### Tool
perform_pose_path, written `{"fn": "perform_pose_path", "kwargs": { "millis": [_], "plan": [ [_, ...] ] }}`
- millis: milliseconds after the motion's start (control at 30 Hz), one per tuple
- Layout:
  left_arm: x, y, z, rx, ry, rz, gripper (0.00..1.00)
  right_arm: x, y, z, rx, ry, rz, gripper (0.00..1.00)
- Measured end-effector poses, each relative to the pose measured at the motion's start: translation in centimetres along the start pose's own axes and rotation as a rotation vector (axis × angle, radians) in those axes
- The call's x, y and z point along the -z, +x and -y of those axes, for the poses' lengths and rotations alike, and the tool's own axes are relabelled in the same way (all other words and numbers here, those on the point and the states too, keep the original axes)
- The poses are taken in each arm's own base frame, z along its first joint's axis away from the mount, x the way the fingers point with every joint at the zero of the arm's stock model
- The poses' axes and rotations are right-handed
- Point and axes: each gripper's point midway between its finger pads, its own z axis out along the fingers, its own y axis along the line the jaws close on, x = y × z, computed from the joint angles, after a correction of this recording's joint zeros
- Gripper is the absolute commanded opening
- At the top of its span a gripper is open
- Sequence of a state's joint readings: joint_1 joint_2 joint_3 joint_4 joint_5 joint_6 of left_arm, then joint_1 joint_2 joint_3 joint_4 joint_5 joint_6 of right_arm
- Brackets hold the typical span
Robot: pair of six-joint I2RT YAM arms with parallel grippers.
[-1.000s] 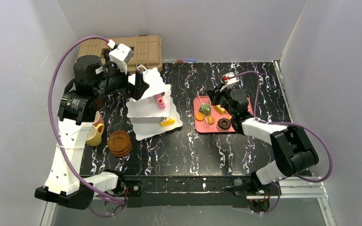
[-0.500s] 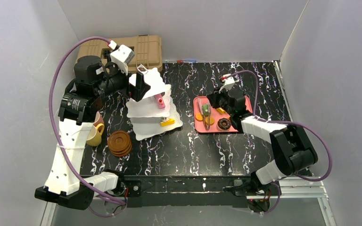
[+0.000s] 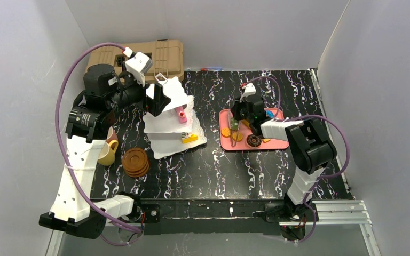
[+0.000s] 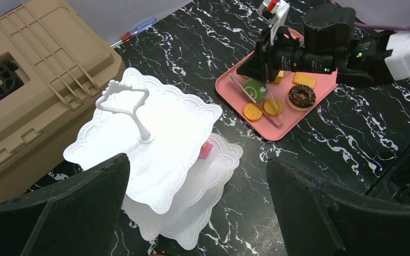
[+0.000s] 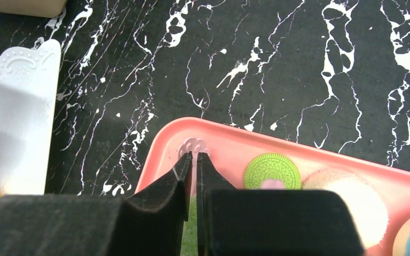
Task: Serve the afternoon tea
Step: Pick up the clamp from the tray.
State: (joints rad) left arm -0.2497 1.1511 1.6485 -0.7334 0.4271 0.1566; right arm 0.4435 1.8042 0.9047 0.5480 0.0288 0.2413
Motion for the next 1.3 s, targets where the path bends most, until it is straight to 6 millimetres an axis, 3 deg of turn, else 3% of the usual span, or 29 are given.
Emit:
{"fn": "perform_pose_path", "kwargs": {
  "millis": [133, 233, 267, 367, 433, 500, 600, 700, 900, 1100, 1300],
  "plan": [
    [0.1, 0.0, 0.0, -0.005, 0.000, 0.003, 0.98, -0.1, -0.3, -0.2, -0.016, -0.001, 0.011, 0.02],
    [0.0, 0.1, 0.1, -0.005, 0.004, -0.001, 0.98, 0.3, -0.4, -0.3, -0.018, -0.004, 0.013, 0.01],
    [0.0, 0.2, 0.1, -0.006, 0.006, -0.002, 0.98, 0.6, -0.6, -0.3, -0.018, -0.005, 0.017, 0.06],
    [-0.1, 0.5, 0.2, -0.002, 0.010, -0.008, 0.98, 1.5, -2.0, -0.8, -0.021, -0.016, 0.046, 0.44],
    [-0.1, 0.6, 0.2, -0.001, 0.011, -0.011, 0.98, 2.2, -3.0, -1.1, -0.028, -0.021, 0.060, 0.58],
    [-0.1, 0.7, 0.2, -0.001, 0.011, -0.012, 0.98, 2.9, -3.9, -1.3, -0.043, -0.018, 0.074, 0.66],
    [-0.1, 0.6, 0.2, -0.001, 0.012, -0.010, 0.98, 4.1, -5.0, -1.3, -0.069, 0.001, 0.091, 0.70],
    [0.0, 0.6, 0.3, -0.002, 0.015, -0.007, 0.98, 4.4, -4.9, -1.0, -0.100, 0.027, 0.081, 0.70],
    [0.1, 0.5, 0.4, -0.003, 0.019, -0.005, 0.98, 3.4, -1.0, 0.0, -0.137, 0.074, -0.050, 0.63],
    [0.2, 0.6, 0.5, -0.003, 0.019, -0.004, 0.98, 2.8, 1.1, 0.4, -0.159, 0.095, -0.112, 0.54],
    [0.1, 0.7, 0.5, -0.002, 0.020, -0.006, 0.98, 2.7, 1.3, 0.5, -0.167, 0.098, -0.116, 0.28]
  ]
}}
